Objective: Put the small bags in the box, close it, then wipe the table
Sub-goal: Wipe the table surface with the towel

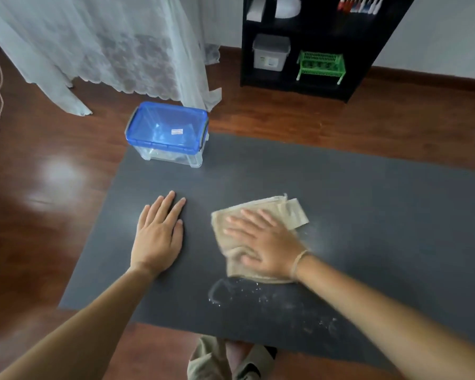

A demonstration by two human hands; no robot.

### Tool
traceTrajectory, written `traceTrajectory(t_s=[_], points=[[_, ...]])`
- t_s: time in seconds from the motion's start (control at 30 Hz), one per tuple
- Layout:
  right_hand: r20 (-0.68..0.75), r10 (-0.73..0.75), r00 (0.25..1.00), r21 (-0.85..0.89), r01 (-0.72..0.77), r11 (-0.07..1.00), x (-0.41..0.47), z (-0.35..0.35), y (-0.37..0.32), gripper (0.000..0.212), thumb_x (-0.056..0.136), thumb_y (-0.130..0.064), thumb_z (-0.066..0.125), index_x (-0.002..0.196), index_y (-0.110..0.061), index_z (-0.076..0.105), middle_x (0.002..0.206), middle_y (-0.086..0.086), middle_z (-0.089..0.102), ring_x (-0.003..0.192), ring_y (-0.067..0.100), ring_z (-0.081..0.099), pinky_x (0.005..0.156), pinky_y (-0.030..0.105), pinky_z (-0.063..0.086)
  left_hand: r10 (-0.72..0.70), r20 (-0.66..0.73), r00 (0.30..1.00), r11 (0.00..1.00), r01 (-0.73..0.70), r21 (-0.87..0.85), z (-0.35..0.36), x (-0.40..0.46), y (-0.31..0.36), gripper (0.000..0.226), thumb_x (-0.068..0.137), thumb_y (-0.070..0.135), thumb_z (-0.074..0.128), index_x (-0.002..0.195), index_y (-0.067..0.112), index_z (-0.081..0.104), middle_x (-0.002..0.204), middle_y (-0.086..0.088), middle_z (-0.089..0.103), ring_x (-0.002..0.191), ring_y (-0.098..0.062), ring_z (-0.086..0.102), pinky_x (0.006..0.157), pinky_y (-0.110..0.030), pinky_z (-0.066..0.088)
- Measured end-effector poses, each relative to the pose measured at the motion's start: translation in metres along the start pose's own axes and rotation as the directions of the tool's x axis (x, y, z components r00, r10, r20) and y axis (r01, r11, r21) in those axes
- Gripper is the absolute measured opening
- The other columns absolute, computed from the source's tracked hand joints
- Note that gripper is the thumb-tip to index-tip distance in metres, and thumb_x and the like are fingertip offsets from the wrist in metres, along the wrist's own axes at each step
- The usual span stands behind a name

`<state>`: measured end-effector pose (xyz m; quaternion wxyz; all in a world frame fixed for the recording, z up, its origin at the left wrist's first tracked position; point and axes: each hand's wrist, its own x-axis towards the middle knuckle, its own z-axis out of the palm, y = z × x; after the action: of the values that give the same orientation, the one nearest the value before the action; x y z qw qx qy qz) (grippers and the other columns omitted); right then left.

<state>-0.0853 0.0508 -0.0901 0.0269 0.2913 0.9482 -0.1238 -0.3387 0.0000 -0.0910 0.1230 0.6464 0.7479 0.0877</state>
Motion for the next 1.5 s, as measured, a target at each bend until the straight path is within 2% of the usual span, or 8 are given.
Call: traceTrajectory(t_s=[0.1, 0.23, 0.4, 0.63, 0.83, 1.07, 1.33, 1.5], points=[[-0.081, 0.301, 0.950, 0.049, -0.298, 0.953, -0.022, -0.015, 0.080, 0.054, 0.086, -0.041, 0.033, 0.139, -0.032, 0.037, 0.152, -0.004, 0.033, 0.142, 0.024, 0.026, 0.115, 0.046, 0.017, -0.001, -0.008, 1.000, 1.000, 0.001, 0.002, -0.002, 0.000, 0.001, 0.059, 0.088, 0.038, 0.017, 0.139, 0.020, 0.041, 0.152, -0.006, 0.034, 0.141, -0.029, 0.026, 0.117, -0.042, 0.014], [-0.104, 0.771, 0.629, 0.159, -0.755, 0.637, 0.032, -0.035, 0.130, 0.052, 0.094, -0.041, 0.031, 0.144, -0.031, 0.023, 0.158, -0.002, 0.015, 0.145, 0.030, 0.006, 0.118, 0.049, 0.004, -0.010, -0.016, 1.000, 1.000, 0.010, 0.004, 0.000, -0.001, 0.000, 0.058, 0.089, 0.038, 0.017, 0.140, 0.021, 0.040, 0.152, -0.004, 0.034, 0.142, -0.028, 0.025, 0.118, -0.042, 0.013], [-0.043, 0.353, 0.935, 0.028, -0.352, 0.936, 0.053, -0.009, 0.051, 0.059, 0.088, -0.059, 0.028, 0.143, -0.038, 0.023, 0.156, -0.007, 0.022, 0.145, 0.031, 0.009, 0.115, 0.052, 0.003, -0.011, -0.023, 1.000, 1.000, 0.012, 0.010, 0.002, 0.000, -0.001, 0.058, 0.089, 0.039, 0.017, 0.140, 0.023, 0.040, 0.152, -0.003, 0.033, 0.142, -0.027, 0.025, 0.117, -0.039, 0.011], [-0.120, 0.760, 0.638, 0.122, -0.750, 0.650, 0.063, -0.031, 0.117, 0.062, 0.093, -0.054, 0.023, 0.148, -0.026, 0.014, 0.159, -0.008, 0.011, 0.146, 0.025, 0.007, 0.118, 0.049, 0.006, -0.009, -0.018, 1.000, 1.000, 0.010, 0.029, 0.004, 0.000, -0.002, 0.057, 0.090, 0.040, 0.019, 0.141, 0.024, 0.037, 0.153, -0.003, 0.032, 0.142, -0.026, 0.023, 0.118, -0.040, 0.010], [-0.115, 0.467, 0.877, 0.045, -0.465, 0.884, 0.079, -0.022, 0.091, 0.052, 0.095, -0.048, 0.027, 0.144, -0.032, 0.023, 0.156, -0.010, 0.021, 0.145, 0.024, 0.012, 0.116, 0.049, 0.008, -0.004, -0.016, 1.000, 0.999, 0.004, 0.032, 0.004, -0.001, -0.001, 0.058, 0.089, 0.040, 0.019, 0.141, 0.023, 0.038, 0.153, -0.003, 0.032, 0.142, -0.027, 0.023, 0.118, -0.040, 0.011], [-0.129, 0.745, 0.655, 0.101, -0.739, 0.667, 0.090, -0.030, 0.120, 0.056, 0.093, -0.054, 0.017, 0.145, -0.035, 0.016, 0.158, -0.010, 0.015, 0.146, 0.028, 0.005, 0.117, 0.055, 0.005, 0.003, -0.021, 1.000, 0.999, -0.002, 0.038, 0.005, 0.000, -0.003, 0.057, 0.089, 0.040, 0.020, 0.140, 0.023, 0.038, 0.152, -0.003, 0.033, 0.142, -0.027, 0.024, 0.117, -0.040, 0.011], [-0.130, 0.367, 0.921, 0.010, -0.369, 0.929, 0.032, -0.015, 0.085, 0.057, 0.089, -0.056, 0.019, 0.142, -0.039, 0.027, 0.156, -0.008, 0.023, 0.144, 0.028, 0.017, 0.114, 0.051, 0.010, 0.003, -0.016, 1.000, 0.999, -0.002, 0.043, 0.005, 0.000, -0.002, 0.058, 0.089, 0.041, 0.019, 0.141, 0.023, 0.037, 0.153, -0.003, 0.031, 0.142, -0.026, 0.023, 0.117, -0.040, 0.011], [-0.087, 0.865, 0.495, 0.231, -0.834, 0.501, 0.010, -0.030, 0.143, 0.064, 0.089, -0.062, 0.014, 0.147, -0.033, 0.014, 0.160, -0.001, 0.006, 0.146, 0.032, 0.000, 0.118, 0.052, 0.003, 0.003, -0.026, 1.000, 0.999, -0.002, 0.045, 0.006, 0.000, -0.003, 0.057, 0.089, 0.041, 0.019, 0.141, 0.024, 0.036, 0.154, -0.002, 0.030, 0.143, -0.025, 0.022, 0.117, -0.039, 0.010]])
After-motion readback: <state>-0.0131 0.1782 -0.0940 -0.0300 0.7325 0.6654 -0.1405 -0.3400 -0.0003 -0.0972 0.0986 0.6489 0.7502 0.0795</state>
